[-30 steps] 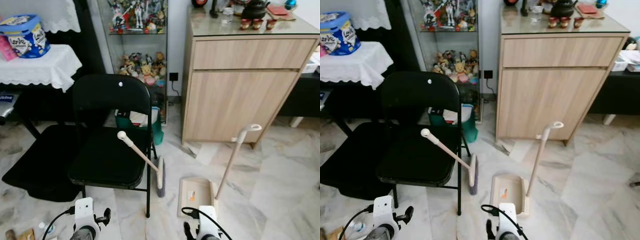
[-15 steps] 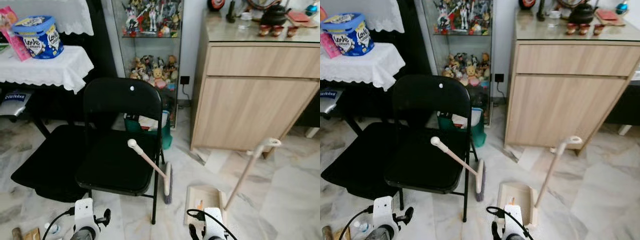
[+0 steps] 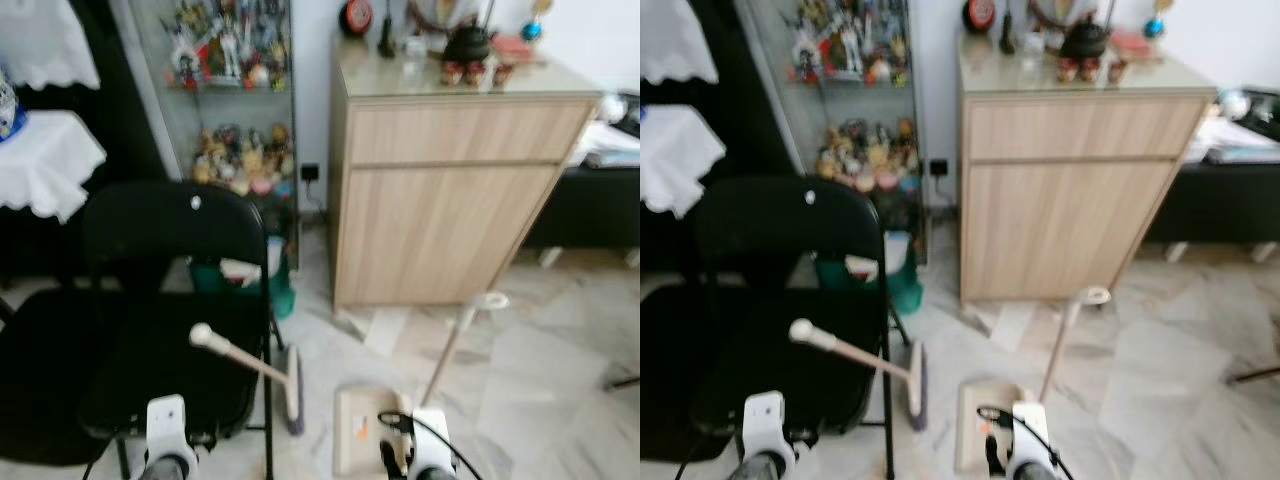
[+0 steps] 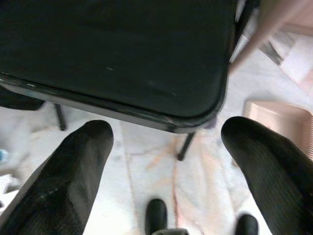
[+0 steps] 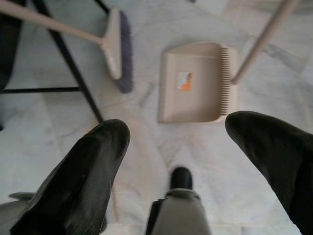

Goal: Sweep floor

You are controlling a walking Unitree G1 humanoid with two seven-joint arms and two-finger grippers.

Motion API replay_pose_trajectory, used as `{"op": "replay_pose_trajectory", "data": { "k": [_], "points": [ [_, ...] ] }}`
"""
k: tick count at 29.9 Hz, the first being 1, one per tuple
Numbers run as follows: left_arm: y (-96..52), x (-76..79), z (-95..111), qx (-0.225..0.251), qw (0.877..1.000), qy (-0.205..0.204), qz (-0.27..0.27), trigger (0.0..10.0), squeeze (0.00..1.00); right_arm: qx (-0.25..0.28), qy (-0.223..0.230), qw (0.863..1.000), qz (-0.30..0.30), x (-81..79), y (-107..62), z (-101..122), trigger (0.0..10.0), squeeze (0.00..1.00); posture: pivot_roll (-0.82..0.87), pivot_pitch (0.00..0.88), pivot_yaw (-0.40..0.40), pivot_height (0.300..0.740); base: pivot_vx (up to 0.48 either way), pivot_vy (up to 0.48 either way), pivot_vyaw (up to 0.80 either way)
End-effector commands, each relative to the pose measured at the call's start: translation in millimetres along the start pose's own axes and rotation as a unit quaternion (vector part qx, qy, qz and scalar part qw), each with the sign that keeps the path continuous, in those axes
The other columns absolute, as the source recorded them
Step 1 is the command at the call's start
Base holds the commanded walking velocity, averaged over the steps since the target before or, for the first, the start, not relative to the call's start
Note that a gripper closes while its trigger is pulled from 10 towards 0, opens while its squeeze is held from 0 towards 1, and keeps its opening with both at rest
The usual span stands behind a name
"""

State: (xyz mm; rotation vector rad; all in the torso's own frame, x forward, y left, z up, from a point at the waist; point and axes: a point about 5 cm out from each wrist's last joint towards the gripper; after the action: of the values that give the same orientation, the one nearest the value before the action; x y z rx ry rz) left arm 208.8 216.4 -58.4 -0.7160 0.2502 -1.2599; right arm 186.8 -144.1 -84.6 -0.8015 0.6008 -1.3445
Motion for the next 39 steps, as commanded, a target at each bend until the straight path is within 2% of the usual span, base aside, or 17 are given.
{"op": "replay_pose_trajectory", "data": {
  "k": [1,4,6,7,11,18,25,31,33,35,39],
  "points": [
    [-1.4,-4.6,0,0.004,1.000,-0.001,0.007,10.0,0.00,-0.003,-0.005,1.000,0.002,-0.3,-0.2,-1,10.0,0.00,-0.09,0.000,0.031,0.740,0.000,0.000,0.00],
    [-2.1,-6.9,5,0.031,0.999,-0.002,0.011,10.0,0.00,-0.004,-0.005,1.000,0.002,-0.1,-0.3,-2,10.0,0.00,-0.09,0.000,0.032,0.740,0.000,0.000,0.00],
    [-2.7,-6.8,10,0.051,0.999,-0.002,0.006,10.0,0.23,-0.005,-0.006,1.000,0.002,0.5,-0.4,-2,10.0,0.00,-0.09,0.000,0.032,0.740,0.000,0.000,0.00],
    [-3.1,-6.1,12,0.062,0.998,-0.002,0.001,10.0,1.00,-0.005,-0.006,1.000,0.002,0.7,-0.4,-3,10.0,0.00,-0.09,0.000,0.032,0.740,0.000,0.000,0.00],
    [-6.3,0.0,19,0.105,0.994,0.002,-0.035,10.0,1.00,-0.006,-0.008,1.000,0.002,2.5,-0.5,-3,10.0,0.00,-0.08,0.000,0.028,0.740,0.000,0.000,0.00],
    [-12.4,11.1,24,0.144,0.985,0.009,-0.094,10.0,1.00,-0.006,-0.013,1.000,0.005,3.8,-0.5,-3,10.0,0.00,-0.08,0.000,0.030,0.740,0.000,0.000,0.00],
    [-18.4,15.5,25,0.156,0.979,0.034,-0.126,10.0,1.00,-0.007,-0.014,1.000,0.005,3.5,-0.6,-3,10.0,0.00,-0.08,0.000,0.031,0.740,0.000,0.000,0.00],
    [-23.7,17.9,35,0.184,0.971,0.039,-0.147,10.0,1.00,-0.006,-0.012,1.000,0.004,3.7,-0.4,-2,10.0,0.00,-0.08,0.000,0.029,0.740,0.000,0.000,0.00],
    [-24.5,21.7,37,0.187,0.968,0.044,-0.159,10.0,1.00,-0.006,-0.012,1.000,0.004,3.7,-0.4,-2,10.0,0.00,-0.08,0.000,0.029,0.740,0.000,0.000,0.00],
    [-26.9,31.7,41,0.191,0.962,0.048,-0.190,10.0,1.00,-0.005,-0.013,1.000,0.004,4.4,-0.2,-2,10.0,0.00,-0.08,0.000,0.028,0.740,0.000,0.000,0.00],
    [-27.7,38.4,46,0.198,0.957,0.047,-0.206,10.0,1.00,-0.004,-0.012,1.000,0.004,5.0,-0.2,-1,10.0,0.00,-0.08,0.000,0.030,0.740,0.000,0.000,0.00]
  ]
}}
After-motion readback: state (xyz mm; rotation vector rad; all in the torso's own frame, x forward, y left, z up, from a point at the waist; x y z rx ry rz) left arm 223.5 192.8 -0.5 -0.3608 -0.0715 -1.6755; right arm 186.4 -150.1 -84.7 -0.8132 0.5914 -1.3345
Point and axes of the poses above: a point about 5 cm out from each wrist's last joint towards the gripper, its own y axis pointing out of the wrist towards the gripper, its own z axis along the axis of the wrist's last joint, x = y × z, and after that the axes turned 11 degrees about -y, right-handed
